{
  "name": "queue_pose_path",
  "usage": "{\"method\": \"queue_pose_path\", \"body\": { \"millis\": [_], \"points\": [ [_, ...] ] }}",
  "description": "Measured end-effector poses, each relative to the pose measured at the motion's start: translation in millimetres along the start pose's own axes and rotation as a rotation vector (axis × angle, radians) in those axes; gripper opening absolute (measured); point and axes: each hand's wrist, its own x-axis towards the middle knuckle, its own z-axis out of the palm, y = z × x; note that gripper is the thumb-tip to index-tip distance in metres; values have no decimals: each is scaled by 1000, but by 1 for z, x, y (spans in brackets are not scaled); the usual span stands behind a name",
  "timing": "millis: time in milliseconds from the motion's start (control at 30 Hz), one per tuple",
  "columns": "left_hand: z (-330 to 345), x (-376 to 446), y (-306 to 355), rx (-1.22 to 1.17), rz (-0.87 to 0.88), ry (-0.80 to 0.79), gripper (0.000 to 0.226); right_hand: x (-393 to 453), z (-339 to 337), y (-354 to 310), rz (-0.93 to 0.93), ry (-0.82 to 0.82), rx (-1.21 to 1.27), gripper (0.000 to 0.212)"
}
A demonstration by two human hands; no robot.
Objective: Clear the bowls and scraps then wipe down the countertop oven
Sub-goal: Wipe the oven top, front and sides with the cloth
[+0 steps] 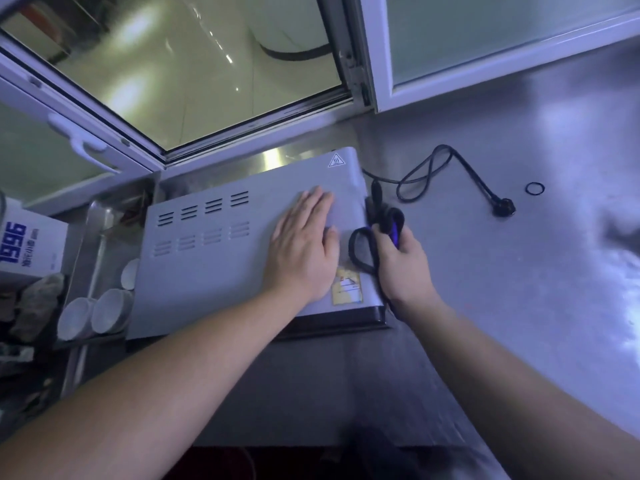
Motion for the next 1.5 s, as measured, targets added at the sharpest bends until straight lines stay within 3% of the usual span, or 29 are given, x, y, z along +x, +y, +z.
{"method": "queue_pose_path", "body": {
  "millis": [367,567,667,800,933,1167,1500],
  "points": [
    [-7,3,4,-8,-18,-85,62,-84,-26,30,83,-112,35,20],
    [-8,19,7,-82,-97,9,46,-53,-20,9,-38,-112,-44,28],
    [0,26,17,-59,-81,6,51,-24,-16,6,21,-110,-32,13],
    [4,27,17,-50,-40,-25,61,18,-7,-9,-2,-122,-30,30],
    [5,27,18,-38,-44,10,59,64,9,-28,50,-74,-4,18],
    [8,27,16,-45,-43,32,59,118,29,-40,62,-46,4,35],
    [8,28,16,-41,-57,21,57,31,5,9,120,18,154,17]
  ]
}}
